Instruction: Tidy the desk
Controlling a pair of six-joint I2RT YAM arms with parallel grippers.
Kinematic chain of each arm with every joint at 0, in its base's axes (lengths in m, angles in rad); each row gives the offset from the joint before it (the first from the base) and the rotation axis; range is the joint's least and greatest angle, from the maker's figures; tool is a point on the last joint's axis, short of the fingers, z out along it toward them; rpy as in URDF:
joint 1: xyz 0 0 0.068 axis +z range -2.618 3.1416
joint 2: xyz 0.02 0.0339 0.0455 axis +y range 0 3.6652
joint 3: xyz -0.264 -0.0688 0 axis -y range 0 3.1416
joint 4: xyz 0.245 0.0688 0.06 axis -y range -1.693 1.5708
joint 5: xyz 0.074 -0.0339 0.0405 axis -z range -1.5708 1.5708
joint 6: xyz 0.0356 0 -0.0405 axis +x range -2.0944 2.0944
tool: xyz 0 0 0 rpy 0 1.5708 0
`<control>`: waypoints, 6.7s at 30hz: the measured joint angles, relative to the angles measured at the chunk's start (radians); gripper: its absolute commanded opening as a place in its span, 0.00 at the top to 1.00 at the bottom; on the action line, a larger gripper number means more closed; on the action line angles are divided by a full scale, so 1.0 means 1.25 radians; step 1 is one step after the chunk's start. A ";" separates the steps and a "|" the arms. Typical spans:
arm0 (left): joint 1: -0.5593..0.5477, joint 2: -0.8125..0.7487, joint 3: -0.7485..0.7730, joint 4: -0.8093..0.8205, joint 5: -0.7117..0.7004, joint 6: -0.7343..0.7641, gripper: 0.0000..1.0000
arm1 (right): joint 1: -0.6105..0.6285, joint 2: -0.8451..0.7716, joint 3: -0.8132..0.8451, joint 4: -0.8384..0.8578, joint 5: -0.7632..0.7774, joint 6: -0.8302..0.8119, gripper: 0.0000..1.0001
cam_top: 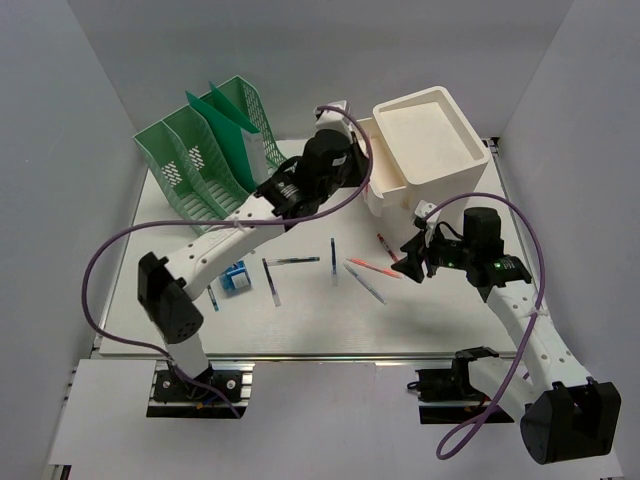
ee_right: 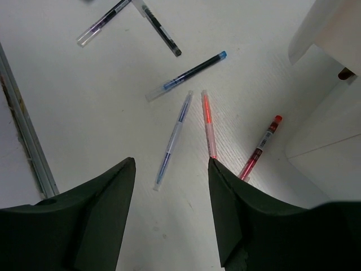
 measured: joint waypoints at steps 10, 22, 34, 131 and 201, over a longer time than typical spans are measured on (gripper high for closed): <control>0.007 0.177 0.108 0.081 -0.103 -0.068 1.00 | -0.005 -0.012 -0.010 0.017 0.035 0.031 0.40; 0.037 0.312 0.241 0.096 -0.167 -0.120 0.84 | -0.008 -0.016 -0.010 0.028 0.036 0.042 0.37; 0.066 0.360 0.299 0.079 -0.128 -0.127 0.36 | -0.008 -0.016 -0.012 0.024 0.024 0.004 0.29; 0.065 -0.485 -0.832 0.174 0.199 -0.123 0.26 | 0.209 0.198 0.436 -0.027 0.205 0.022 1.00; -0.127 0.262 -0.204 -0.340 0.096 -0.729 0.37 | 0.080 -0.244 -0.089 0.176 0.316 0.251 1.00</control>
